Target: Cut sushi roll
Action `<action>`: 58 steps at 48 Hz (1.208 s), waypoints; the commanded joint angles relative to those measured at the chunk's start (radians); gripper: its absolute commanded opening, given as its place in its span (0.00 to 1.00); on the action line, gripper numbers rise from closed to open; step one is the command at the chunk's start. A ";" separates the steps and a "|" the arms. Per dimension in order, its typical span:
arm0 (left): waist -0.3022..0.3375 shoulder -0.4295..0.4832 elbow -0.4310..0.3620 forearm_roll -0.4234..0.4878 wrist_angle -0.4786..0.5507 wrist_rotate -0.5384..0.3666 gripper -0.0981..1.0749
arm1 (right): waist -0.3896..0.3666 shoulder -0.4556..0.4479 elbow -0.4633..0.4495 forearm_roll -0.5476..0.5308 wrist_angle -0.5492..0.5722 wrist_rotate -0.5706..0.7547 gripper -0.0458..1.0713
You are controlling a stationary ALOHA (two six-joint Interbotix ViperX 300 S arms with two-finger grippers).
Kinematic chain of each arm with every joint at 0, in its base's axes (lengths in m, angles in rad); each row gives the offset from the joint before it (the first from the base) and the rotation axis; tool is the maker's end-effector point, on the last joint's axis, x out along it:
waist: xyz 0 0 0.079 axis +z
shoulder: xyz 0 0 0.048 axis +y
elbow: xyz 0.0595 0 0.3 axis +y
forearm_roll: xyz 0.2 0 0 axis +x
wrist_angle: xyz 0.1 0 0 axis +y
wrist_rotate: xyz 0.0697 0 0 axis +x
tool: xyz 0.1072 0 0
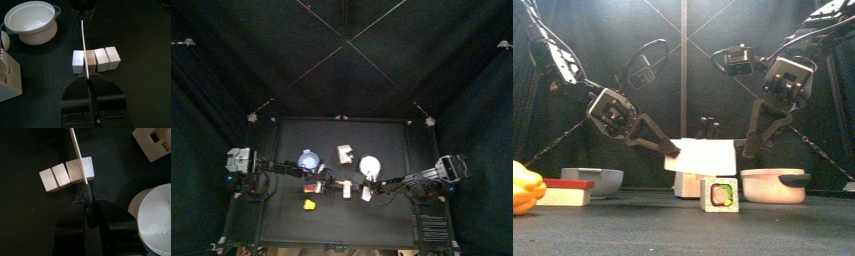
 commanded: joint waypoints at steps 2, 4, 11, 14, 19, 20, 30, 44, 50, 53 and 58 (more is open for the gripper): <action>-0.006 0.006 0.012 0.008 0.026 0.000 0.28 | -0.005 -0.009 0.011 0.015 0.025 0.005 0.37; -0.006 0.009 0.009 0.008 0.028 -0.002 0.28 | -0.006 -0.008 0.011 0.018 0.025 0.005 0.37; -0.006 0.017 0.009 0.006 0.029 -0.002 0.28 | -0.008 -0.002 0.011 0.018 0.025 0.003 0.37; -0.006 0.017 0.009 0.008 0.029 -0.002 0.28 | -0.008 0.000 0.011 0.018 0.023 0.003 0.37; -0.006 0.018 0.009 0.009 0.034 -0.002 0.28 | -0.009 0.000 0.011 0.018 0.025 0.003 0.37; -0.006 0.018 0.009 0.008 0.034 0.000 0.28 | -0.009 0.000 0.011 0.018 0.025 0.005 0.37; -0.006 0.025 0.009 0.008 0.041 0.000 0.28 | -0.012 0.009 0.011 0.017 0.025 0.003 0.37; -0.006 0.029 0.009 0.011 0.041 0.000 0.28 | -0.015 0.017 0.012 0.015 0.014 0.003 0.37; -0.006 0.041 0.009 0.008 0.041 -0.002 0.28 | -0.015 0.041 0.008 0.014 0.011 0.002 0.36; -0.006 0.051 0.009 0.006 0.043 -0.002 0.28 | -0.017 0.049 0.005 0.012 0.011 0.002 0.36; -0.006 0.067 0.008 0.006 0.041 -0.002 0.28 | -0.023 0.061 0.002 0.011 0.011 -0.002 0.36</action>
